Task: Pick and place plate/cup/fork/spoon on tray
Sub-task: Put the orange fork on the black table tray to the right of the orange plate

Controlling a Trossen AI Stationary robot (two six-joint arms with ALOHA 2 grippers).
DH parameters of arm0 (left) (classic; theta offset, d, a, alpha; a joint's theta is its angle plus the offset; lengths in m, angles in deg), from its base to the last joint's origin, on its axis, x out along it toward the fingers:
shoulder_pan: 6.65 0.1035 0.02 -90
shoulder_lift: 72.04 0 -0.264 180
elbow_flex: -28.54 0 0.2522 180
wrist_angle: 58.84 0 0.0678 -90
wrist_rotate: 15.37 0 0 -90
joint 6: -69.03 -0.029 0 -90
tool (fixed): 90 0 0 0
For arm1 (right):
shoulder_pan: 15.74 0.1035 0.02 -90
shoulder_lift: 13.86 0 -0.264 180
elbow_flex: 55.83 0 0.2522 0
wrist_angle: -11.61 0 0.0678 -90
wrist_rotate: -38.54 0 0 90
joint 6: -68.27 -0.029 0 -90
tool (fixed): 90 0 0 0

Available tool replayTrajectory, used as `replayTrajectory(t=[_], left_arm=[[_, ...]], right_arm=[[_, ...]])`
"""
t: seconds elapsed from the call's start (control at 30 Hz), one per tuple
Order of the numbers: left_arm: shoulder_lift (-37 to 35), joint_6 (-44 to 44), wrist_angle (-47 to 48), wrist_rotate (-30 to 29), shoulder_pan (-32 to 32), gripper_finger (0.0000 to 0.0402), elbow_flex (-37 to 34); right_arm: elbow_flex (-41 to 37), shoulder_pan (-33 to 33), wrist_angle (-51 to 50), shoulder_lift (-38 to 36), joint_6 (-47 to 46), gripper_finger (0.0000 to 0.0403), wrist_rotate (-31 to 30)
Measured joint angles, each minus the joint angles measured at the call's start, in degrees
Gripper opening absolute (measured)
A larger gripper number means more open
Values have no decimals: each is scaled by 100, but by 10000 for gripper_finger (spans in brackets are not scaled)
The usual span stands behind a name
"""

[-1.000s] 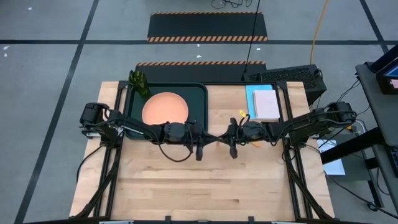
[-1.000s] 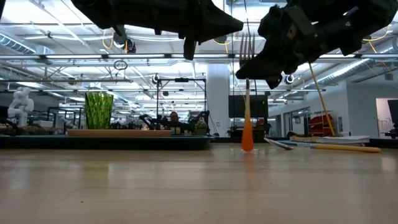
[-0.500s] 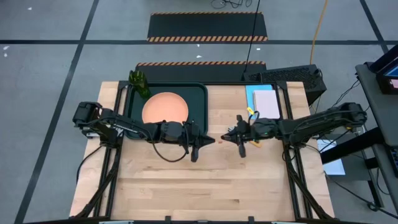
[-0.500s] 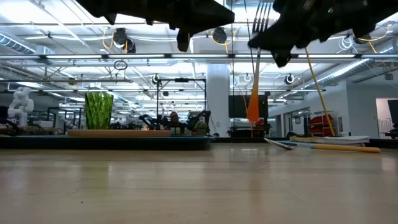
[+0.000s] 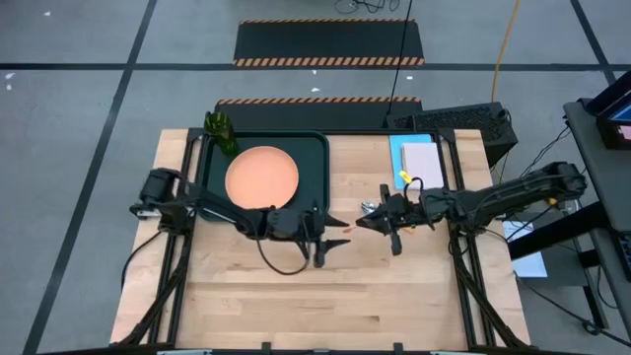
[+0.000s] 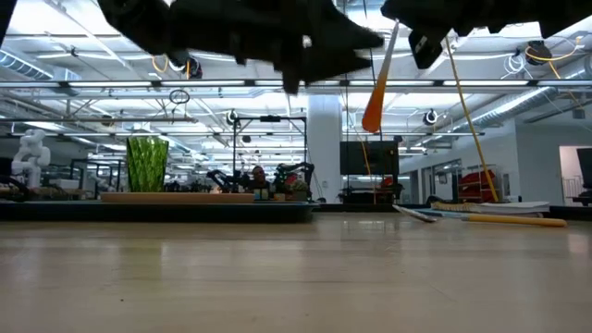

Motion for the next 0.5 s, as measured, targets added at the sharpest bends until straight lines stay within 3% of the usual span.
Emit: replayTrajectory(t=[0.1,0.23,0.37,0.5], left_arm=[[293,-9,-95,-283,19,223,103],[474,92,-154,-75,110,207,293],[559,171,-76,150,184,145,400],[582,192,-109,203,226,52,423]], right_arm=[[0,0,127,77,40,0,155],[0,-17,125,74,113,0,246],[0,-23,127,77,165,0,242],[0,-24,114,77,212,0,176]])
